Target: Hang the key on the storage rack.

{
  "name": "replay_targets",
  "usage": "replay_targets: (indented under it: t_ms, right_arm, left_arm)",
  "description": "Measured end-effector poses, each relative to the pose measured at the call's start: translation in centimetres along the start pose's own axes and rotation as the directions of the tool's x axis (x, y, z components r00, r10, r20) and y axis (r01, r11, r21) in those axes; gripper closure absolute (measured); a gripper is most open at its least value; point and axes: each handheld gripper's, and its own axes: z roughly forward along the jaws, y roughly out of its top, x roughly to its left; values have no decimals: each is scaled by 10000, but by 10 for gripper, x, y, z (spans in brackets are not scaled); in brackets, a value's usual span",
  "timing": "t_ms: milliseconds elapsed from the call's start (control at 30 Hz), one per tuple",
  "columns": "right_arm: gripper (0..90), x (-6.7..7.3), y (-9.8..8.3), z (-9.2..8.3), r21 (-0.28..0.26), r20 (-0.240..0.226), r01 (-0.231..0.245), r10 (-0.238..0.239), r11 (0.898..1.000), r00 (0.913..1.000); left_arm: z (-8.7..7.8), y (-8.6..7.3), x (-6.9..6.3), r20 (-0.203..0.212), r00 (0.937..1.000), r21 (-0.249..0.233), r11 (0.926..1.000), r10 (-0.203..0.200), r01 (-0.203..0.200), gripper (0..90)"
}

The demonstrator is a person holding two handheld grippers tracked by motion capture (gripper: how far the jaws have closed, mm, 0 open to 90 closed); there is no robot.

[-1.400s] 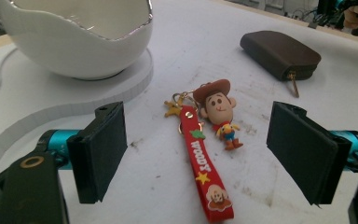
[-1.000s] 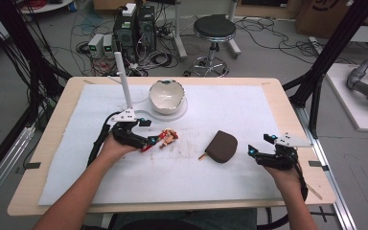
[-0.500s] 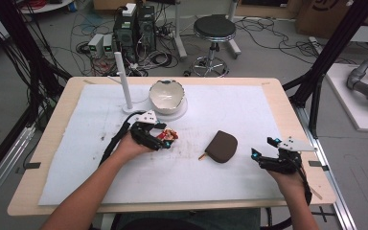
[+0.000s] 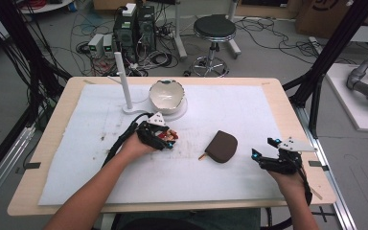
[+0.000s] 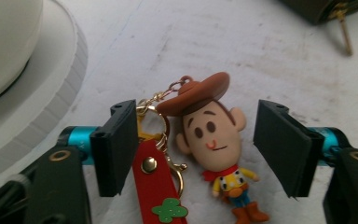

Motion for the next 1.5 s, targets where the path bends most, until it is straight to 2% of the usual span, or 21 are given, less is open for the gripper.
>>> replay_targets:
  t_ms: [100,167,300,500,700,767,1000,1133,1500]
  right_arm:
    - [213,0,0,0,9,-5,-45,45,10000,10000]
    - [213,0,0,0,17,6,-47,47,10000,10000]
    - [213,1,0,1,54,30,-69,69,10000,10000]
    - [213,2,1,2,10,-13,9,-9,10000,10000]
    - [213,1,1,2,17,-23,-23,23,10000,10000]
    - [213,0,0,2,11,-31,-6,6,10000,10000]
    - [213,-1,0,2,27,-34,-23,23,10000,10000]
    - [213,1,1,3,48,-41,-59,60,10000,10000]
    - [213,3,5,9,-24,-133,77,-77,10000,9999]
  left_arm:
    - [3,1,-2,-89,9998,139,9997,194,-192,362]
    - [6,2,-5,-302,9983,314,9983,505,-496,375]
    - [6,4,-7,-138,9971,447,9962,751,-744,444]
    - [6,4,-6,-75,9970,433,9961,771,-767,470]
    - [4,4,-5,41,9952,364,9945,978,-979,477]
    - [1,5,-5,130,9955,233,9953,934,-937,478]
    - [-20,11,-5,44,9967,-594,9949,815,-811,479]
    - [-35,14,-5,-44,9974,-1108,9912,719,-720,479]
    - [-69,25,-6,-295,9974,-1924,9788,657,-702,479]
